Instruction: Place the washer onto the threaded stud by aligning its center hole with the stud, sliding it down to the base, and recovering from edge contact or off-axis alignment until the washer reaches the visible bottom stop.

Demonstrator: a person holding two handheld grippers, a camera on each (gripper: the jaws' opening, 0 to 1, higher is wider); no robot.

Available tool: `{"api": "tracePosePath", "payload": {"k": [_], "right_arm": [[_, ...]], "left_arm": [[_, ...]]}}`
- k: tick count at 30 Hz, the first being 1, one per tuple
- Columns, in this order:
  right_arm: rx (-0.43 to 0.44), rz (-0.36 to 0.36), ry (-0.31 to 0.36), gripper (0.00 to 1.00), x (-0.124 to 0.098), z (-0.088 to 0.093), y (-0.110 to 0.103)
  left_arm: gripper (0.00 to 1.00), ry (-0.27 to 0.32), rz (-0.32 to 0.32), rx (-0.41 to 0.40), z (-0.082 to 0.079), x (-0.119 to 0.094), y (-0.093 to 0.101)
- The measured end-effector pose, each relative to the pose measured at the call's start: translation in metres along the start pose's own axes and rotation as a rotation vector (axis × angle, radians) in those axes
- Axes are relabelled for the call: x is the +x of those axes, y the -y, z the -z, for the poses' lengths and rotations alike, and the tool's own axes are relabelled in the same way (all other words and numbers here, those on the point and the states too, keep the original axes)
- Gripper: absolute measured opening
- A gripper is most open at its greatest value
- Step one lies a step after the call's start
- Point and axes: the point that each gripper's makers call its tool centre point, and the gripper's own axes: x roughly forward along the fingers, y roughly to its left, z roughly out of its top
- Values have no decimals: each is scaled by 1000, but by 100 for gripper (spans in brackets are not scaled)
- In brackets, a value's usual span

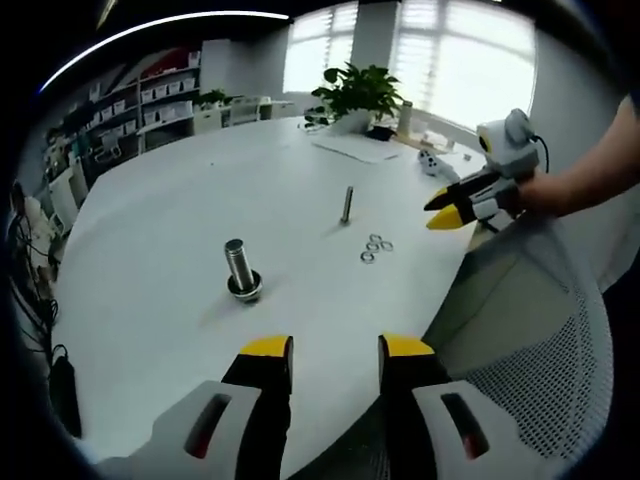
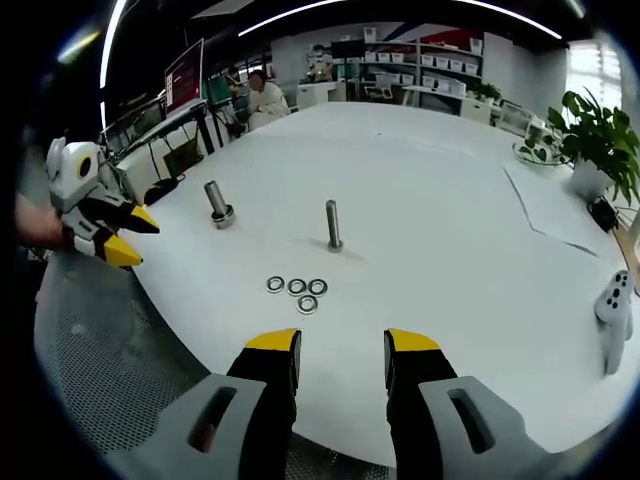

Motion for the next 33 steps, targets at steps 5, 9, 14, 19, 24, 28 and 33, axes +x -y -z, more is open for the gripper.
{"api": "tracePosePath", "payload": {"k": [5,9,14,19,24,28,33], "right_arm": [[-4,0,-10,36,1,2,0],[-4,2,-17,36,1,3,0],[-13,0,-28,36,2,5,0],[-14,-2,-35,36,2,6,-1],[-12,-3,-37,36,3,7,0],[-14,-5,-40,36,3,8,0],[-16,-3,-49,36,3,9,-1]], "left_arm": [[32,9,-7,6,-1,-1,-1],[32,10,-3,12,-1,-1,0],[32,9,-1,13,0,0,0],[32,-2,6,15,1,2,2],[32,-6,9,19,2,2,3],[32,-9,11,15,3,3,3],[32,-15,16,19,4,4,4]]}}
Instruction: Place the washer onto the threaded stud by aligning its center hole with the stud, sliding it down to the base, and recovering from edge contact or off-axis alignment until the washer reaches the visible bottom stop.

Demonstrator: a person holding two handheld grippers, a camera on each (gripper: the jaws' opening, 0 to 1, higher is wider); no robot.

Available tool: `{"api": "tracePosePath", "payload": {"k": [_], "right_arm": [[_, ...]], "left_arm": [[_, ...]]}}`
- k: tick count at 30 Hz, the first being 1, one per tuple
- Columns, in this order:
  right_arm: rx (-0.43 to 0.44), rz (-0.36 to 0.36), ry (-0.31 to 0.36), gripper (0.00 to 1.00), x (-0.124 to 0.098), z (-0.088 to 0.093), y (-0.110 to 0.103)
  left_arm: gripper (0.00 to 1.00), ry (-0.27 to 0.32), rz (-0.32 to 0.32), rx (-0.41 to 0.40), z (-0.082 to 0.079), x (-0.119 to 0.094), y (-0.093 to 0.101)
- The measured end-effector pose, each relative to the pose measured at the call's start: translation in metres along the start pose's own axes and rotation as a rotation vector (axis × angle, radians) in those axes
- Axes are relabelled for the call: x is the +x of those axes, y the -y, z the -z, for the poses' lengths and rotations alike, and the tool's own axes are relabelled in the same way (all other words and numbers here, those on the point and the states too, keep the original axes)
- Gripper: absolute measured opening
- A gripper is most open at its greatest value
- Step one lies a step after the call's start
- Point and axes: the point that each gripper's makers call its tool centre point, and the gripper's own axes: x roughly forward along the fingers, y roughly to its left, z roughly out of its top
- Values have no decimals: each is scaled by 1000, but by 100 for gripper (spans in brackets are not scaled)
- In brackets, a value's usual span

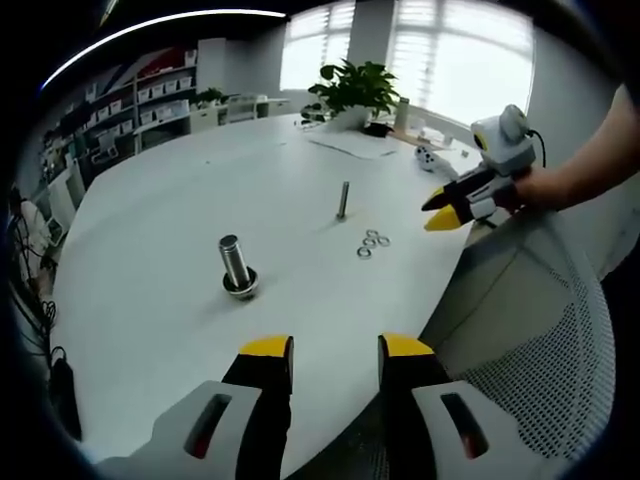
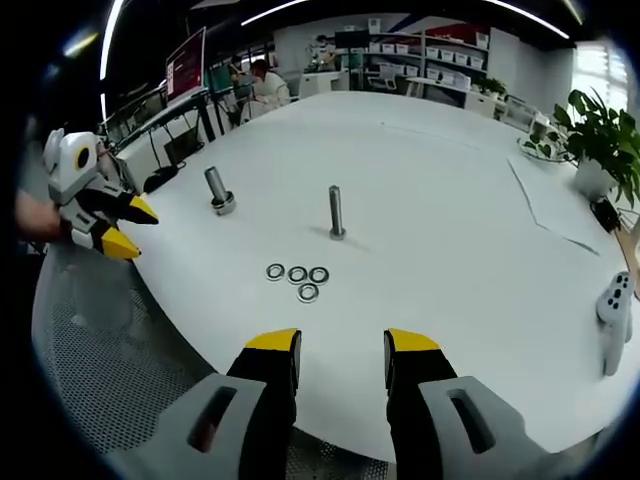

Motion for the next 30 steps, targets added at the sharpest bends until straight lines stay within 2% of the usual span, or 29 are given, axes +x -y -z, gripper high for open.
{"api": "tracePosePath", "payload": {"k": [12,24,30], "right_arm": [[-15,-2,-14,36,2,3,0],[-8,-13,-5,36,0,1,-2],[-7,-22,-7,35,1,1,-4]], "left_arm": [[32,13,-14,-4,-3,-2,-3],[32,0,-22,0,0,-1,-3],[32,3,-10,2,-1,-1,-1]]}}
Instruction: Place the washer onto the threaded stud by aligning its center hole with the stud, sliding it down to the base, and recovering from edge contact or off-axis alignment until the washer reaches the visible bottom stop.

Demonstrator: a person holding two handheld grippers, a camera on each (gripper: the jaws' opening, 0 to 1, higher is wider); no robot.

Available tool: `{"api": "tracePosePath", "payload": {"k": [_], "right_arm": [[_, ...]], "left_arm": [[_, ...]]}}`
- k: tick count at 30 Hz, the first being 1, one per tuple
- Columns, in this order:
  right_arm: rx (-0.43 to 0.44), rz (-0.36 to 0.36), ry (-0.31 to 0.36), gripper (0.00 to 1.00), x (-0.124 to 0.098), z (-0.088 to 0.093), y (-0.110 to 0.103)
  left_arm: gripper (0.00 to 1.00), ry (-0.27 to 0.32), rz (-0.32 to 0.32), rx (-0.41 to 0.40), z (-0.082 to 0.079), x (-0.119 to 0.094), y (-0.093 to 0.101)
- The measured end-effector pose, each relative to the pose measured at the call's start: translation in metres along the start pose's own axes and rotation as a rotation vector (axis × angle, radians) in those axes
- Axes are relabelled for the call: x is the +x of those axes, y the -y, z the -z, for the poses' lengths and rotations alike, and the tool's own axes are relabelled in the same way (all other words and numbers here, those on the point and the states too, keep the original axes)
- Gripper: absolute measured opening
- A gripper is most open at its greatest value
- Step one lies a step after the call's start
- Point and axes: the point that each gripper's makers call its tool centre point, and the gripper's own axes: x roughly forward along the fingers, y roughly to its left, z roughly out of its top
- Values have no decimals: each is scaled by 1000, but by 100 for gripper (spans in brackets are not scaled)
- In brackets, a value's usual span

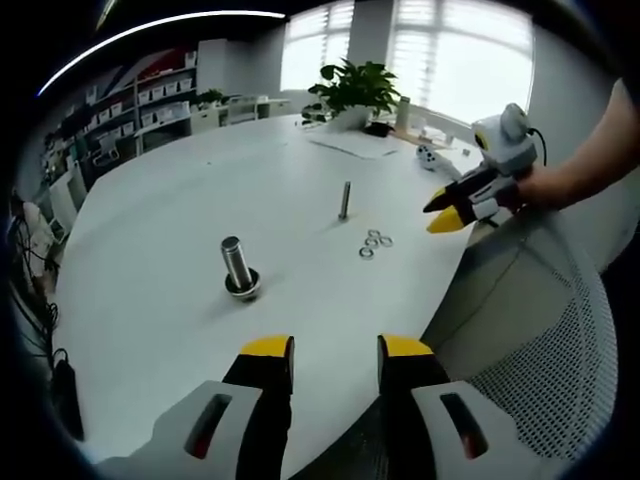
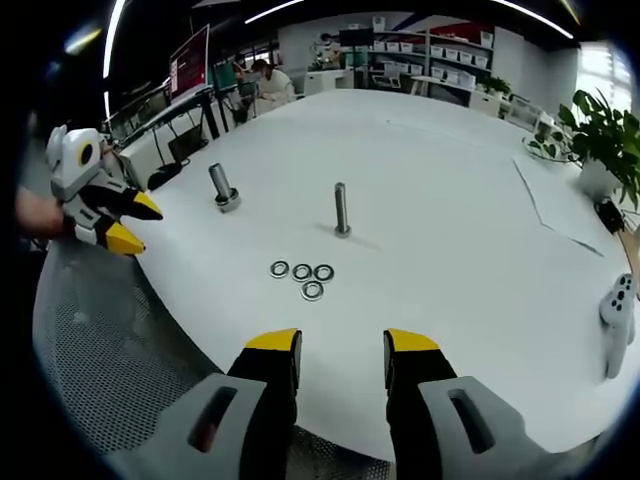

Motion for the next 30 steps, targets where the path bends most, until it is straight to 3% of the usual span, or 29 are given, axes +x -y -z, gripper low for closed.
{"api": "tracePosePath", "payload": {"k": [5,30], "right_arm": [[-7,-15,-6,35,1,2,-3],[-8,-46,-22,35,3,4,-9]], "left_arm": [[32,13,2,-12,-2,-1,0],[30,-39,10,-12,7,3,2]]}}
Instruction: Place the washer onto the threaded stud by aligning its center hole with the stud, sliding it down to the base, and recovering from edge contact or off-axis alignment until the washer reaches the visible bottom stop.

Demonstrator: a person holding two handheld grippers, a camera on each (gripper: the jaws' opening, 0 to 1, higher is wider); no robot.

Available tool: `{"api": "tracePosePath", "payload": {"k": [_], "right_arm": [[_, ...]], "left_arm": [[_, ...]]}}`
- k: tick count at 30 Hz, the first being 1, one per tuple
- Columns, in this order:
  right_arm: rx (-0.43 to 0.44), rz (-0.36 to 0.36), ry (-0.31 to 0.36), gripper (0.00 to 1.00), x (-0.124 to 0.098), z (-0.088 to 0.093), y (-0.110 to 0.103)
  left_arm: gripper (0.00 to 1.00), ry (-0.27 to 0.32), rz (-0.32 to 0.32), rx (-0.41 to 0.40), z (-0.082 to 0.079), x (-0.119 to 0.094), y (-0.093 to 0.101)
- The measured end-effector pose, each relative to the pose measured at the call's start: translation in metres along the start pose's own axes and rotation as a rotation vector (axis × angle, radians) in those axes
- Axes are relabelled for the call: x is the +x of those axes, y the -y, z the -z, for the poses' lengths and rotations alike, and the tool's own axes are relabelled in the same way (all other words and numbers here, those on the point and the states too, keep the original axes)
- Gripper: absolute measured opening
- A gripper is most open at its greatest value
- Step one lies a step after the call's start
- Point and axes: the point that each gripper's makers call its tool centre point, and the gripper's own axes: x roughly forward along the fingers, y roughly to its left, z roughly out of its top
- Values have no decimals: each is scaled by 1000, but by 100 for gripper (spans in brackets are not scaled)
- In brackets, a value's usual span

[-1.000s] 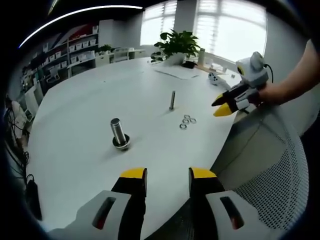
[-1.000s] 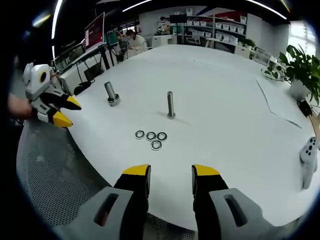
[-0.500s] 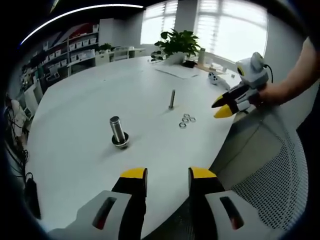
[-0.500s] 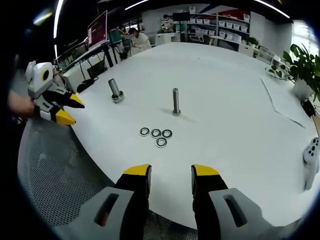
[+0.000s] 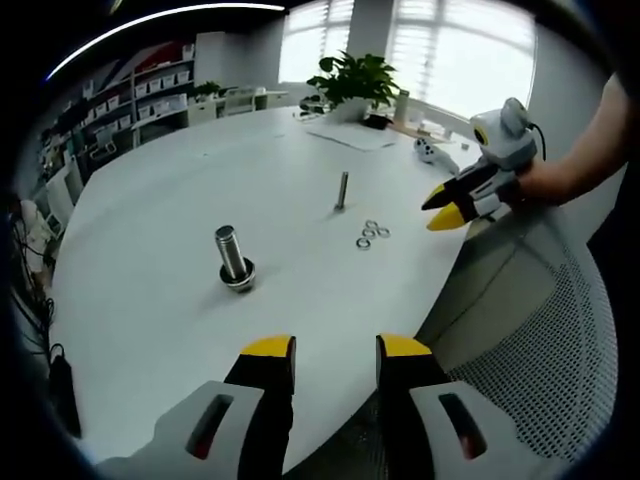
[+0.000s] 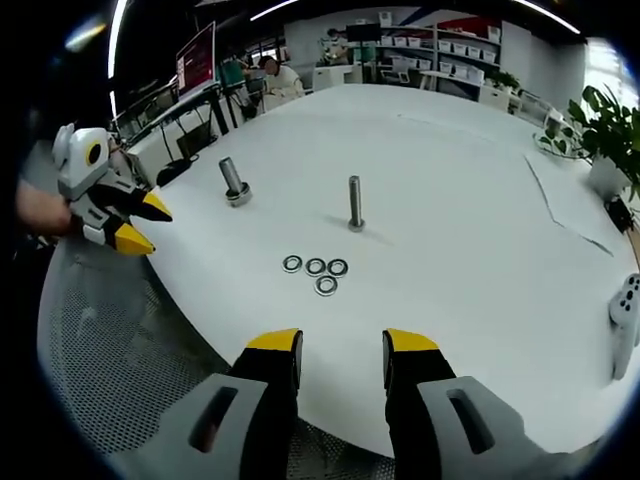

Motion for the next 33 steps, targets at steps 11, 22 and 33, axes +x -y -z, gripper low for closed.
{"api": "tracePosePath", "payload": {"k": [11,22,33], "right_arm": [[-9,-25,-9,35,1,1,-5],[-15,-31,-19,35,3,2,-7],[-22,-21,-36,35,3,5,-6]], "left_arm": [[30,-3,-12,-15,0,-1,-3],[30,-1,-25,-28,1,-2,-6],[30,-7,-15,-10,2,-1,-4]]}}
